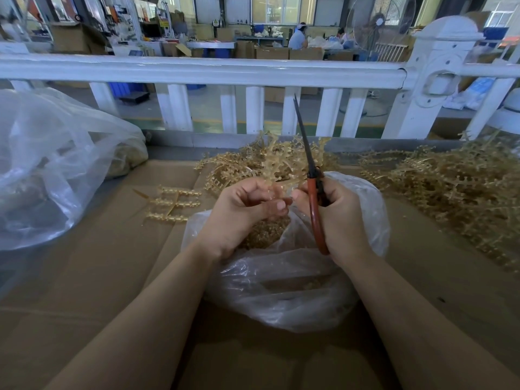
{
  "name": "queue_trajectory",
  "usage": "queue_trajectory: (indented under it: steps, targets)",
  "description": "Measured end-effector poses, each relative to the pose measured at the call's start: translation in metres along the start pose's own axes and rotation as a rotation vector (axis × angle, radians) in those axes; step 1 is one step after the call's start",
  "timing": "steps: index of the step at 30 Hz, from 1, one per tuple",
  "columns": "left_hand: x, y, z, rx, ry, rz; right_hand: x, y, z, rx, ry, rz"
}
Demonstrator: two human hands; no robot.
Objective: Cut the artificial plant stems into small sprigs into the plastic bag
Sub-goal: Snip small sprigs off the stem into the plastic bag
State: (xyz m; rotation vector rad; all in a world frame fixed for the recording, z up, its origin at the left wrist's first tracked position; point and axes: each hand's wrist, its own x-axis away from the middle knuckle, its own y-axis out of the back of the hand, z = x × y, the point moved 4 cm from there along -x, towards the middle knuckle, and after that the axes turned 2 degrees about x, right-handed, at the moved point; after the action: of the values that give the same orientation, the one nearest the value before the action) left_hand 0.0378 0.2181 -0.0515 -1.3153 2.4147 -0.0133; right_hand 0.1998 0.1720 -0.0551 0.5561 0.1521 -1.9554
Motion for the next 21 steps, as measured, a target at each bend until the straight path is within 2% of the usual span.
queue_trajectory:
  steps: [5,10,21]
  targets:
    - [-0.001,0.002,0.001,0.041,0.044,-0.011,0.001,0.000,0.001,-0.034,-0.010,-0.005]
    - [-0.004,0.011,0.000,0.206,0.060,-0.148,0.002,0.001,0.001,0.055,-0.031,-0.021]
    - [-0.006,0.017,-0.001,0.297,-0.016,-0.267,0.003,-0.003,-0.003,0.528,0.078,0.128]
